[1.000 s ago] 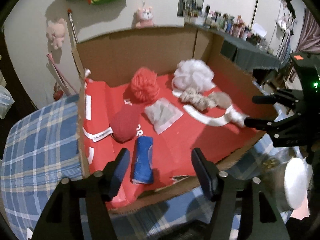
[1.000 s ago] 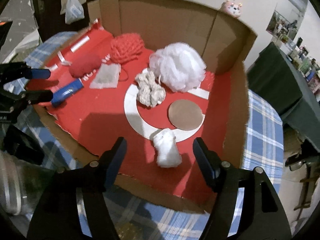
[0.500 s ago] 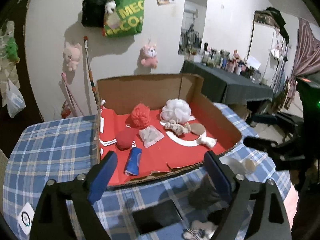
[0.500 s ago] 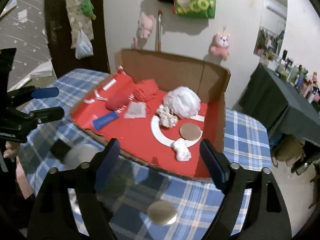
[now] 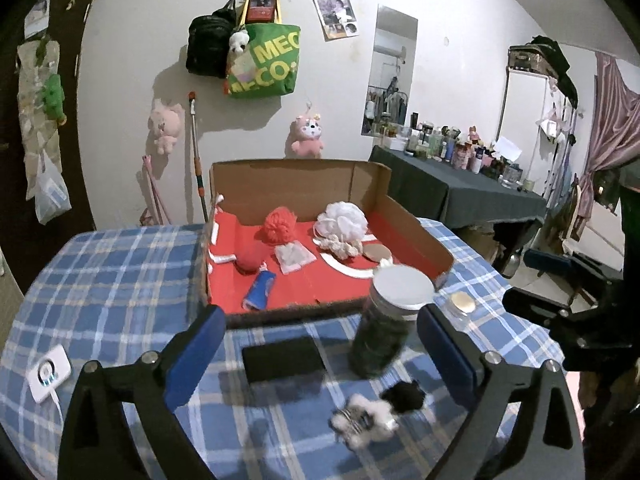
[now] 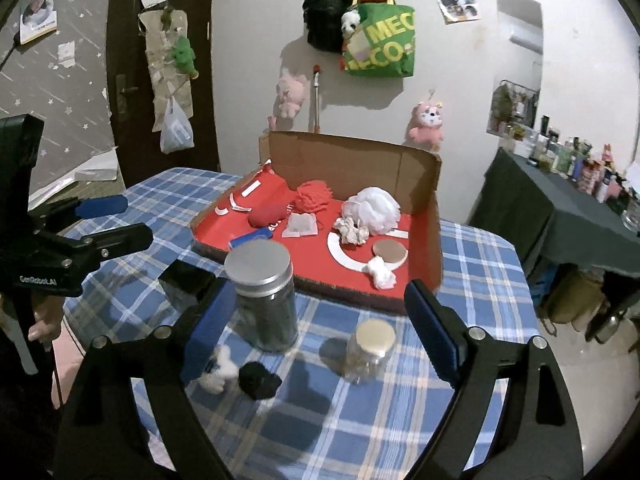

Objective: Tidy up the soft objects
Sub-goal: 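Move both open tools back toward the bunny and pom-pom on the table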

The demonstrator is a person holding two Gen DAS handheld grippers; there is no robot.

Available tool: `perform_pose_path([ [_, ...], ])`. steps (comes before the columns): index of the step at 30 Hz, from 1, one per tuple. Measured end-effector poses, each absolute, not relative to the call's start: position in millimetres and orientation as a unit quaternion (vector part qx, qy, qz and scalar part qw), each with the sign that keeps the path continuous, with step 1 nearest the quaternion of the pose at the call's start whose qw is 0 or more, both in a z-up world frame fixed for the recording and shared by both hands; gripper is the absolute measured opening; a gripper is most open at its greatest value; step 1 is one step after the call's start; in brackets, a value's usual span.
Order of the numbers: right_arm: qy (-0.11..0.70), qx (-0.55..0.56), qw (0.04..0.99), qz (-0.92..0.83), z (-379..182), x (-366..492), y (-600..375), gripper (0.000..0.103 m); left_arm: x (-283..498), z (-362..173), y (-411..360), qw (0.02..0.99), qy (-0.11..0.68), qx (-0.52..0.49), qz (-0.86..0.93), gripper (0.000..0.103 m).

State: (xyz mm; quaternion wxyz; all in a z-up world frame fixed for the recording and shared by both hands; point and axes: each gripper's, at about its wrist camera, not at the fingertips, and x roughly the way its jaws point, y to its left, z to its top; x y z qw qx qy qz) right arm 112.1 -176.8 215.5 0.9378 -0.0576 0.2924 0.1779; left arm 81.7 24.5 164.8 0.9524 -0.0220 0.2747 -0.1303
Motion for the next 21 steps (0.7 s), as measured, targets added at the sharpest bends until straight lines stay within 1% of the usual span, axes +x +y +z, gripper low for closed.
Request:
perform_pose_path([
  [3,0.284,-0.055,0.944,0.162,207.5,97.1,-178.7,0.087,69.6,156.2,22.4,0.955,0.271,-0.025,-0.122,0.101],
  [12,0.28,-0.034,0.951,0.125,162.3,71.9,-181.0,0.088,51.7,110.0,8.0,0.95,0.29,-0.033,-0.114,0.101],
  [16,0.294,-0.033,0.949,0.105,134.8,70.7,-179.8,0.088,50.6,89.0,1.3,0.948,0.299,-0.023,-0.106,0.101],
  [21,0.318,-0.026,0.942,0.101,108.5,73.4,-178.2,0.088,56.5,63.2,0.1,0.937,0.33,-0.027,-0.109,0.101],
])
